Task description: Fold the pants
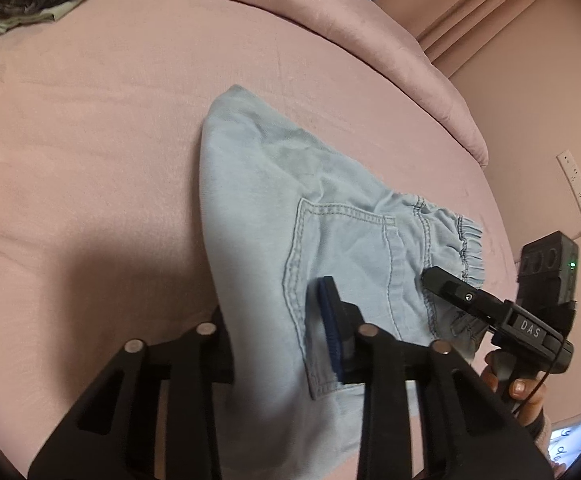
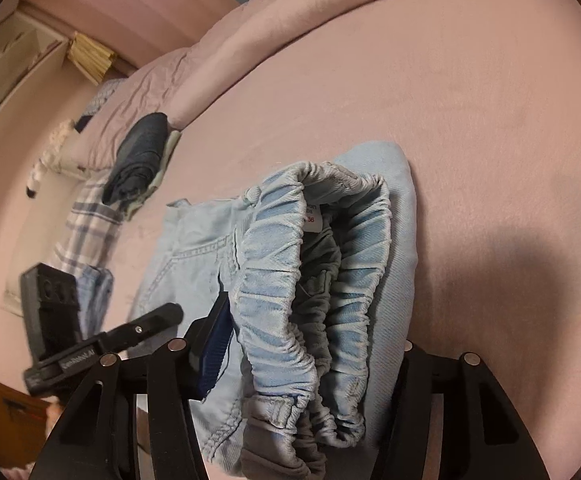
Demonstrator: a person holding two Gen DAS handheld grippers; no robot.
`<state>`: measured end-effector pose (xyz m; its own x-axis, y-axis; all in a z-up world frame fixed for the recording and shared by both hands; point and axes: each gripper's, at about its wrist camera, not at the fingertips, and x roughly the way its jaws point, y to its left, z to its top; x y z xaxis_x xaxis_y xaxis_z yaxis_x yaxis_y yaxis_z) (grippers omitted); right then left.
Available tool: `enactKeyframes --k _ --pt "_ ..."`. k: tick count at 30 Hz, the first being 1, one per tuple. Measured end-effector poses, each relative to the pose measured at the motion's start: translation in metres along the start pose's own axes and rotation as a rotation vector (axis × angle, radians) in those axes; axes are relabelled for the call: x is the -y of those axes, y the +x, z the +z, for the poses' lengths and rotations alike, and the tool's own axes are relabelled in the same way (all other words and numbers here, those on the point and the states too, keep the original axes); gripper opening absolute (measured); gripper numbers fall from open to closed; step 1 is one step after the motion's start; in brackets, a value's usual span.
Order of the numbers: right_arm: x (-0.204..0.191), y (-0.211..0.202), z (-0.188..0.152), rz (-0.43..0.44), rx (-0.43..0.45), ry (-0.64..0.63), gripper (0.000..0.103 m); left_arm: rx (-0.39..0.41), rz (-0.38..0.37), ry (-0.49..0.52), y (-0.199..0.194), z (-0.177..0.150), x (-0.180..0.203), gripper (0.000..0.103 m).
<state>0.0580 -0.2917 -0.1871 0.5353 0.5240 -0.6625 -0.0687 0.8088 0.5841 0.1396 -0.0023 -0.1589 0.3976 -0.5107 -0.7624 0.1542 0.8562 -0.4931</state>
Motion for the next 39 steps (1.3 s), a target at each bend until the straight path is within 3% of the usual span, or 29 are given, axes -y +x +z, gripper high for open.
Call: enactKeyframes --k 2,10,19,39 --pt "-0.008 -0.003 -0.001 -0.041 0.012 -0.040 0.052 0.009 0.011 0.006 -0.003 -0.001 0.000 0.018" --pt "-0.044 -0.016 -0.002 -0.144 0.072 -0.186 0.046 0.057 0.020 0.066 -0.024 -0.007 0.005 0.017" --pt "-0.070 -0.021 0.002 -0.145 0.112 -0.267 0.045 0.106 0.032 0.109 -0.050 -0.003 0.000 0.017" --pt "-0.094 -0.004 0.045 -0.147 0.178 -0.321 0.045 0.158 0.090 0.173 -0.028 0.066 0.018 0.017"
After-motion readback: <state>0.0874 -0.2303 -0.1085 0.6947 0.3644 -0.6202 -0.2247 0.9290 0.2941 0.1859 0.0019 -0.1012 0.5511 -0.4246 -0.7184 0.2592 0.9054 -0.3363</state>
